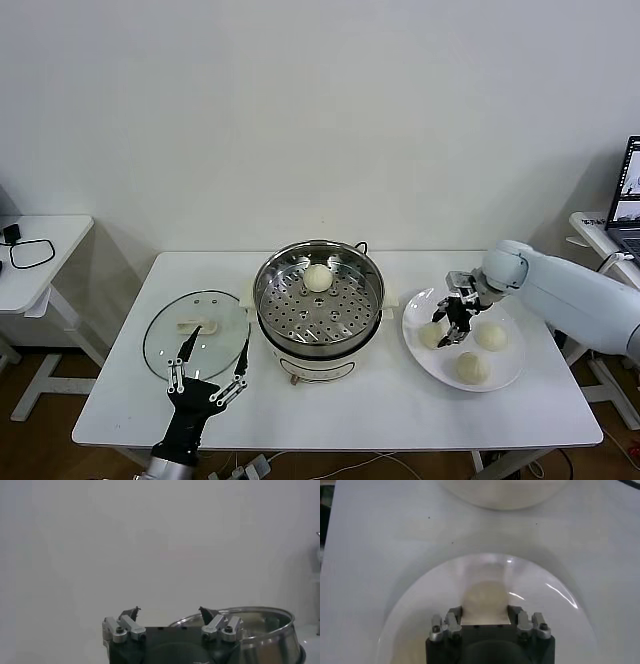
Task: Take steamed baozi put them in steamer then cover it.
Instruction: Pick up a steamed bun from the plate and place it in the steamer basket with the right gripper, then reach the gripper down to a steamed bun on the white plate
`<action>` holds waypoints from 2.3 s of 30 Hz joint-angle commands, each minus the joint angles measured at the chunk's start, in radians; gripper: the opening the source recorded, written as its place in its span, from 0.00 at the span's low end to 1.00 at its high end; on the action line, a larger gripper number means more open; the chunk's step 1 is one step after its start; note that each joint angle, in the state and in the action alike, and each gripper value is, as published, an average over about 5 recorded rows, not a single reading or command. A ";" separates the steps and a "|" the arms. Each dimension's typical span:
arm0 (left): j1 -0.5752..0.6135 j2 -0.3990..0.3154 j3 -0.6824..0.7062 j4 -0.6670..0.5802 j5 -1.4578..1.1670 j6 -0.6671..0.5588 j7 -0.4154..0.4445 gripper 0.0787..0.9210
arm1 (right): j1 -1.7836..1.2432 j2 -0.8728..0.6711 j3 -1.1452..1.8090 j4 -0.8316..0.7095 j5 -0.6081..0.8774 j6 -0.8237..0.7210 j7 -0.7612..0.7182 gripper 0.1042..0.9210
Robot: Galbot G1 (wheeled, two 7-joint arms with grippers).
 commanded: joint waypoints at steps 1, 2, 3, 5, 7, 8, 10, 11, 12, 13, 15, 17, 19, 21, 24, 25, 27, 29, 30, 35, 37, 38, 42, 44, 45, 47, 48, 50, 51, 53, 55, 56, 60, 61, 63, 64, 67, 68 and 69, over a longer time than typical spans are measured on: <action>-0.006 0.006 0.009 0.000 -0.001 0.001 0.000 0.88 | 0.223 -0.011 -0.095 0.046 0.045 0.006 -0.086 0.62; -0.008 0.008 0.012 0.000 -0.001 0.000 0.000 0.88 | 0.294 -0.005 -0.138 0.061 0.071 0.002 -0.112 0.62; -0.011 0.011 0.015 0.000 -0.001 0.000 -0.001 0.88 | 0.367 0.008 -0.183 0.075 0.095 -0.001 -0.137 0.62; -0.016 0.016 0.021 0.000 -0.002 -0.001 -0.001 0.88 | 0.498 0.046 -0.262 0.098 0.146 -0.007 -0.182 0.63; -0.021 0.019 0.028 -0.001 -0.002 0.000 -0.001 0.88 | 0.605 0.097 -0.328 0.123 0.208 -0.021 -0.208 0.63; -0.023 0.020 0.031 -0.002 -0.002 0.000 -0.001 0.88 | 0.645 0.120 -0.350 0.136 0.238 -0.030 -0.213 0.63; -0.027 0.021 0.037 -0.003 -0.002 0.002 -0.001 0.88 | 0.712 0.175 -0.383 0.170 0.311 -0.058 -0.208 0.63; -0.028 0.022 0.040 -0.003 -0.002 0.002 -0.001 0.88 | 0.733 0.198 -0.392 0.187 0.342 -0.071 -0.201 0.63; -0.029 0.023 0.043 -0.004 -0.002 0.003 -0.001 0.88 | 0.749 0.226 -0.399 0.204 0.373 -0.085 -0.189 0.63; -0.031 0.024 0.045 -0.004 -0.002 0.003 -0.001 0.88 | 0.761 0.256 -0.406 0.221 0.403 -0.099 -0.176 0.63; -0.033 0.025 0.047 -0.004 -0.002 0.003 -0.002 0.88 | 0.768 0.314 -0.419 0.244 0.452 -0.124 -0.144 0.62; -0.037 0.026 0.049 -0.003 -0.002 0.004 -0.002 0.88 | 0.761 0.381 -0.435 0.255 0.494 -0.147 -0.106 0.62; -0.042 0.026 0.052 -0.001 -0.002 0.005 -0.003 0.88 | 0.740 0.446 -0.454 0.255 0.530 -0.168 -0.066 0.62; -0.046 0.026 0.054 -0.001 -0.001 0.007 -0.004 0.88 | 0.708 0.507 -0.475 0.248 0.572 -0.191 -0.023 0.63; -0.050 0.025 0.057 -0.001 -0.001 0.008 -0.005 0.88 | 0.650 0.578 -0.505 0.225 0.628 -0.222 0.042 0.63; -0.051 0.025 0.057 -0.001 -0.001 0.008 -0.006 0.88 | 0.631 0.596 -0.512 0.215 0.638 -0.228 0.062 0.63; -0.053 0.024 0.058 0.000 -0.001 0.008 -0.007 0.88 | 0.594 0.631 -0.520 0.192 0.649 -0.238 0.105 0.63; -0.055 0.023 0.058 0.002 -0.001 0.007 -0.009 0.88 | 0.564 0.658 -0.524 0.171 0.656 -0.245 0.144 0.63; -0.055 0.023 0.058 0.002 -0.002 0.006 -0.010 0.88 | 0.551 0.671 -0.526 0.161 0.656 -0.248 0.163 0.63; -0.054 0.025 0.051 -0.001 -0.004 0.004 -0.013 0.88 | 0.485 0.712 -0.526 0.116 0.652 -0.259 0.225 0.63; -0.052 0.025 0.047 -0.002 -0.005 0.003 -0.014 0.88 | 0.462 0.721 -0.522 0.099 0.648 -0.262 0.240 0.63; -0.052 0.025 0.046 -0.002 -0.005 0.003 -0.015 0.88 | 0.452 0.725 -0.520 0.090 0.644 -0.262 0.245 0.63; -0.048 0.025 0.041 0.000 -0.005 0.001 -0.016 0.88 | 0.419 0.729 -0.512 0.063 0.627 -0.263 0.254 0.63; -0.047 0.025 0.038 0.002 -0.006 0.000 -0.016 0.88 | 0.403 0.729 -0.508 0.055 0.619 -0.262 0.254 0.63; -0.047 0.025 0.037 0.003 -0.006 0.000 -0.016 0.88 | 0.396 0.729 -0.505 0.052 0.614 -0.262 0.255 0.63; -0.046 0.024 0.035 0.005 -0.006 -0.001 -0.017 0.88 | 0.386 0.728 -0.502 0.048 0.602 -0.263 0.254 0.63; -0.045 0.023 0.033 0.005 -0.006 -0.001 -0.017 0.88 | 0.382 0.728 -0.500 0.046 0.596 -0.263 0.254 0.63; -0.044 0.022 0.031 0.004 -0.006 -0.001 -0.018 0.88 | 0.377 0.726 -0.497 0.045 0.590 -0.263 0.255 0.65; -0.043 0.022 0.030 0.004 -0.006 -0.001 -0.018 0.88 | 0.375 0.724 -0.495 0.045 0.589 -0.263 0.255 0.66; -0.042 0.021 0.028 0.003 -0.006 -0.001 -0.018 0.88 | 0.374 0.718 -0.488 0.048 0.587 -0.263 0.256 0.71; -0.040 0.021 0.027 0.002 -0.006 -0.001 -0.019 0.88 | 0.384 0.698 -0.476 0.062 0.575 -0.264 0.248 0.77; -0.039 0.021 0.026 0.001 -0.006 -0.001 -0.019 0.88 | 0.395 0.685 -0.469 0.072 0.566 -0.264 0.243 0.81; -0.039 0.024 0.025 -0.001 -0.006 0.000 -0.019 0.88 | 0.484 0.578 -0.450 0.151 0.511 -0.261 0.193 0.87; -0.040 0.024 0.027 -0.001 -0.006 0.000 -0.019 0.88 | 0.511 0.539 -0.449 0.178 0.497 -0.259 0.178 0.88; -0.042 0.025 0.030 0.000 -0.006 0.000 -0.019 0.88 | 0.561 0.453 -0.452 0.228 0.475 -0.255 0.148 0.88; -0.043 0.025 0.033 0.000 -0.006 0.001 -0.018 0.88 | 0.585 0.406 -0.455 0.253 0.464 -0.251 0.128 0.88; -0.047 0.025 0.041 0.002 -0.004 0.002 -0.018 0.88 | 0.650 0.259 -0.464 0.308 0.418 -0.233 0.056 0.88; -0.048 0.025 0.044 0.003 -0.003 0.002 -0.018 0.88 | 0.668 0.211 -0.467 0.317 0.399 -0.223 0.027 0.88; -0.049 0.025 0.046 0.003 -0.002 0.003 -0.018 0.88 | 0.683 0.167 -0.471 0.322 0.379 -0.212 0.001 0.88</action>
